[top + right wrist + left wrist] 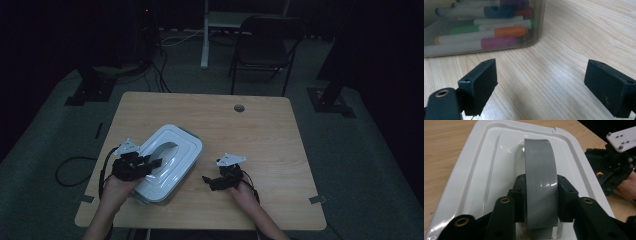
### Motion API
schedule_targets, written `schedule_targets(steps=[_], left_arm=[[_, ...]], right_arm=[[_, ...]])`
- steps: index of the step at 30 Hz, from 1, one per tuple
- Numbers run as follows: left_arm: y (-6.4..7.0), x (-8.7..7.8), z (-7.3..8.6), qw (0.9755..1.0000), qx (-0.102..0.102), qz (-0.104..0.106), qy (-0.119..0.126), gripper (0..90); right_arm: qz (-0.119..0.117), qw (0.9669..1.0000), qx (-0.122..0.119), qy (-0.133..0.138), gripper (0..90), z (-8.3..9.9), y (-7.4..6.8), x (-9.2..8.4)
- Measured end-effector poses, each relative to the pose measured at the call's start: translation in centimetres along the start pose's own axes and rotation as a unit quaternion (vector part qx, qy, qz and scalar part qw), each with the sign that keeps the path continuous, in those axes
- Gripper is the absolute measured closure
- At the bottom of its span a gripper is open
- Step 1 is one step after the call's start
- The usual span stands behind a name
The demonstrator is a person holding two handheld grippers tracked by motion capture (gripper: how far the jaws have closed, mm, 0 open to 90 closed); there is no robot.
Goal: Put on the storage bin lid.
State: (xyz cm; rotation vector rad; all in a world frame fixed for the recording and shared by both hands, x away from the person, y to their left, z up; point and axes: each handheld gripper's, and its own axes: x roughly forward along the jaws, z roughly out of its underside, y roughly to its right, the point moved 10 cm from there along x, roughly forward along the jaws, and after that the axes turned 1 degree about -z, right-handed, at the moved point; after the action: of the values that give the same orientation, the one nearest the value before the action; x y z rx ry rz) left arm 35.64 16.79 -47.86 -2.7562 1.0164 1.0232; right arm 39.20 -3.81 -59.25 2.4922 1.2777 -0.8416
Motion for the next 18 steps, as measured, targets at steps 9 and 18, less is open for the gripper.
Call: schedule_targets(steps=[9,18], left_arm=[[-0.8,-3.1,-0.7,0.9995,0.012,-0.01,0.028,46.4],[-3.1,-5.2,-1.3,0.9985,0.002,-0.01,0.053,29.0]], right_arm=[[0.01,0.9999,0.003,-0.007,11.3,0.4,0.9,-0.5],[0.015,0.9997,0.013,-0.017,11.3,0.6,1.2,-0.7]])
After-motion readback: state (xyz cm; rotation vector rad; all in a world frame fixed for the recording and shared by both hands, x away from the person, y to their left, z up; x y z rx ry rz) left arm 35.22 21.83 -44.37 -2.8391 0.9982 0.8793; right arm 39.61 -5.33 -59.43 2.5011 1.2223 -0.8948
